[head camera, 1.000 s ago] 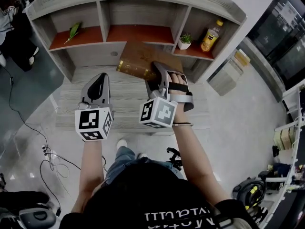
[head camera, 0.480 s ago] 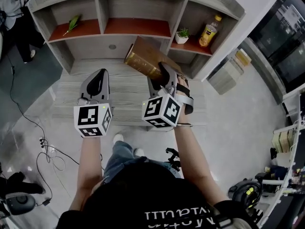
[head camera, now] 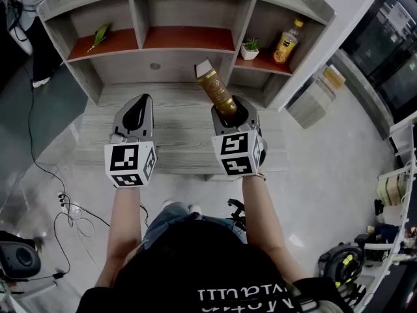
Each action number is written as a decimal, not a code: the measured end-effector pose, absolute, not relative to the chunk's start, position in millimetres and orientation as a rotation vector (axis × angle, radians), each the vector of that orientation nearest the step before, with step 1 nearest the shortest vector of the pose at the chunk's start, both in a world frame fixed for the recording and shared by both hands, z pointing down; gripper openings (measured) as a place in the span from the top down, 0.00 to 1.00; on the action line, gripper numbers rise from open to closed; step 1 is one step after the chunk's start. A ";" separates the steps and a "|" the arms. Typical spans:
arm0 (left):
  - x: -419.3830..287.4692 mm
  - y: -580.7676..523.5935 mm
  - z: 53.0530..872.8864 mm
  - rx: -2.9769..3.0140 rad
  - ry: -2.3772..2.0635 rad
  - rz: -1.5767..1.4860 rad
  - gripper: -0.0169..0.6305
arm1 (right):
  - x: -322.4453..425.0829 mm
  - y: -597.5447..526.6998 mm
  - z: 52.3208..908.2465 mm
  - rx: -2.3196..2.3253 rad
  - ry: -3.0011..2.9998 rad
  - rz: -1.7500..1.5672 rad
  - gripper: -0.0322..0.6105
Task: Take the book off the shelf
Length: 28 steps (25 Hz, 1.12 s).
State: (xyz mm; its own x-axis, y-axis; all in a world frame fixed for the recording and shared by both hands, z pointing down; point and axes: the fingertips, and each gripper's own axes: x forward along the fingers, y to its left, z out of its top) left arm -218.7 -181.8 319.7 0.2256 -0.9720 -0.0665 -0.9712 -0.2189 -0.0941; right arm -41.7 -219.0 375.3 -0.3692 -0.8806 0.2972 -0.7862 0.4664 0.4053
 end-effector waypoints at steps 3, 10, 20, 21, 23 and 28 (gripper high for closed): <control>-222.7 -189.8 319.8 -2.383 1.865 -0.018 0.96 | -38.5 -221.4 374.6 1.444 -2.322 -0.134 0.60; -227.9 -209.0 316.3 -2.435 1.806 -0.029 0.96 | -37.7 -224.4 364.7 1.610 -2.464 0.072 0.60; -234.4 -222.1 310.4 -2.458 1.763 -0.004 0.96 | -45.1 -223.8 346.8 1.722 -2.494 -0.012 0.59; -235.6 -222.5 310.0 -2.456 1.760 -0.003 0.96 | -46.2 -224.0 345.1 1.729 -2.499 -0.017 0.59; -238.2 -222.8 308.3 -2.452 1.756 0.000 0.96 | -47.7 -224.9 341.5 1.747 -2.507 -0.022 0.59; -248.0 -224.1 302.2 -2.438 1.767 0.025 0.96 | -49.6 -224.6 333.7 1.784 -2.506 -0.041 0.59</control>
State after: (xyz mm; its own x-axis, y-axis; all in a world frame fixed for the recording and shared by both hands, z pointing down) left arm -248.0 -224.1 302.2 0.3140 -0.9452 -0.0897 -0.9473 -0.3057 -0.0955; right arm -49.6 -224.6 333.7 -0.3260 -0.9446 0.0376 -0.9429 0.3278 0.0594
